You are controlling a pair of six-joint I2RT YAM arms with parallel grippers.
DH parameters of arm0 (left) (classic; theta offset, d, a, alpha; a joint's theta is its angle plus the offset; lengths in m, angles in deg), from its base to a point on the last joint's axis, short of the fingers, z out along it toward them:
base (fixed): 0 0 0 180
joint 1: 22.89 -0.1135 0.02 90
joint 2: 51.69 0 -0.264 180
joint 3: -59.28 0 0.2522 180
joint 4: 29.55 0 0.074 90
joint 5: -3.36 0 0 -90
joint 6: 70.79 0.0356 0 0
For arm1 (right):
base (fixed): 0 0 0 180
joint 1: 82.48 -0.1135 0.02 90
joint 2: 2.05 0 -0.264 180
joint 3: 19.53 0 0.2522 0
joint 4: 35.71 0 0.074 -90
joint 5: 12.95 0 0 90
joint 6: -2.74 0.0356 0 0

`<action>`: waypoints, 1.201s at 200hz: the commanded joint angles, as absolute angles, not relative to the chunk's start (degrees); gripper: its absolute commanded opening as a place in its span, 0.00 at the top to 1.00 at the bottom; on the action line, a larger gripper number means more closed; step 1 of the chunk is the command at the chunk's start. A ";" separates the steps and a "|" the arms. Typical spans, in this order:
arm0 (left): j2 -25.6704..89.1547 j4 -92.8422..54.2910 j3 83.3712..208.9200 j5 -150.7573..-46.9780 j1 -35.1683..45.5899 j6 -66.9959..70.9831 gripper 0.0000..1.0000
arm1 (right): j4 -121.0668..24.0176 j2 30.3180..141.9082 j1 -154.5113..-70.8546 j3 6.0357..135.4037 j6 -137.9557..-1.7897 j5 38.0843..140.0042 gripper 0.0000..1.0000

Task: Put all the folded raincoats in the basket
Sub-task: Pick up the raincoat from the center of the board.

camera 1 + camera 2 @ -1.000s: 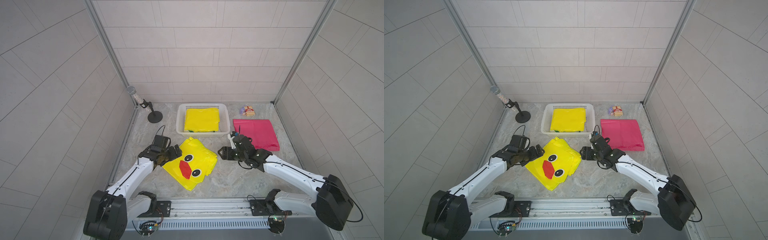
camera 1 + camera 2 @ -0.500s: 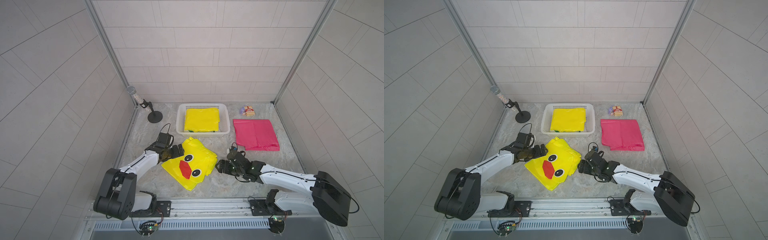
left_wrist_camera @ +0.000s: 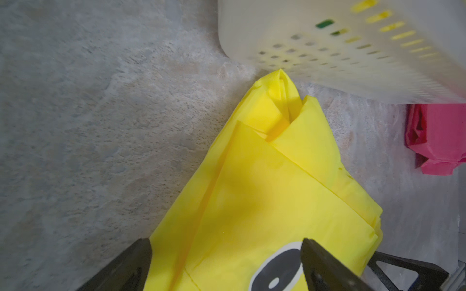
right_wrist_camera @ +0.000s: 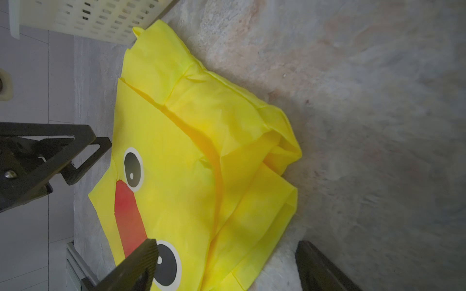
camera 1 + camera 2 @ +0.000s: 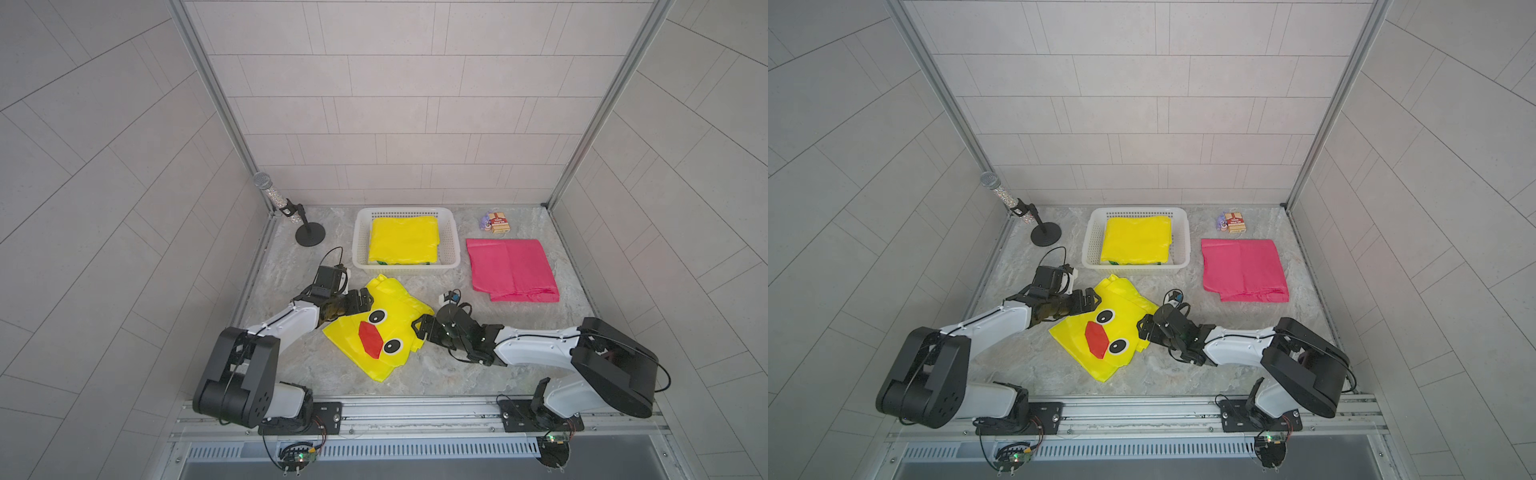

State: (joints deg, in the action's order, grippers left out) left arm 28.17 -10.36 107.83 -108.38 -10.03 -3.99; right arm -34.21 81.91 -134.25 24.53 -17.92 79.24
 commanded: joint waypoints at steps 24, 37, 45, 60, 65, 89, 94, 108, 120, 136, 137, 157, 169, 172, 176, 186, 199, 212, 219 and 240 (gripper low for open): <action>28.84 -8.83 111.17 -106.30 -10.91 -0.16 0.00 | -36.99 86.50 -136.68 26.06 -15.76 76.87 0.09; 29.81 -8.91 111.60 -106.84 -10.89 0.32 0.00 | -36.75 87.69 -137.21 26.48 -15.30 76.46 0.09; 30.71 -9.31 111.63 -107.72 -10.92 0.34 0.00 | -36.35 88.40 -137.41 26.52 -14.94 76.15 0.10; 32.32 -10.39 111.54 -109.57 -10.92 0.23 0.02 | -35.27 89.54 -137.57 26.56 -14.27 75.58 0.14; 32.81 -10.67 111.49 -110.14 -10.91 0.15 0.03 | -35.14 89.89 -137.58 26.56 -14.16 75.47 0.15; 34.47 -12.10 110.84 -112.34 -10.84 -0.55 0.07 | -34.98 91.56 -137.59 27.61 -14.69 75.07 0.24; 34.57 -12.27 110.63 -112.43 -10.73 -0.80 0.08 | -34.72 91.89 -137.59 27.78 -14.87 75.16 0.26; 34.41 -12.91 109.69 -112.58 -10.76 -1.44 0.11 | -34.34 92.72 -137.59 28.37 -15.16 75.21 0.33; 34.01 -13.31 108.84 -112.75 -10.70 -1.85 0.13 | -33.80 93.39 -137.59 28.88 -15.35 75.39 0.39; 33.22 -13.40 108.21 -112.93 -10.65 -2.49 0.21 | -33.48 93.83 -137.59 29.36 -15.82 75.31 0.51; 33.22 -13.41 108.16 -112.92 -10.57 -2.54 0.22 | -33.52 93.84 -137.59 29.37 -15.81 75.30 0.52; 31.72 -14.41 106.79 -114.10 -9.96 -4.21 0.37 | -33.48 93.50 -137.46 29.39 -16.26 74.86 0.74; 30.48 -15.04 105.80 -114.17 -9.24 -5.40 0.46 | -33.61 92.81 -137.42 29.33 -16.55 74.71 0.87; 30.03 -15.04 105.54 -114.15 -9.03 -5.66 0.47 | -33.66 92.74 -137.41 29.30 -16.68 74.72 0.89; 29.44 -15.16 105.21 -114.15 -8.77 -5.98 0.49 | -33.86 92.49 -137.41 29.36 -16.98 74.72 0.92; 27.94 -15.10 104.48 -114.12 -8.20 -6.79 0.56 | -34.62 91.73 -137.41 29.66 -17.65 74.74 0.97; 25.57 -14.53 103.83 -114.28 -7.93 -7.87 0.66 | -36.39 90.60 -137.32 29.64 -19.05 74.59 1.00; 23.03 -13.50 103.87 -114.76 -7.89 -8.89 0.85 | -38.74 89.19 -137.24 32.11 -20.98 74.45 1.00; 21.66 -12.80 104.10 -114.87 -7.90 -9.53 0.96 | -40.31 88.30 -137.19 32.80 -22.02 74.25 1.00; 17.93 -12.15 104.41 -115.44 -7.77 -11.33 1.00 | -45.40 85.42 -137.06 35.03 -25.62 73.82 1.00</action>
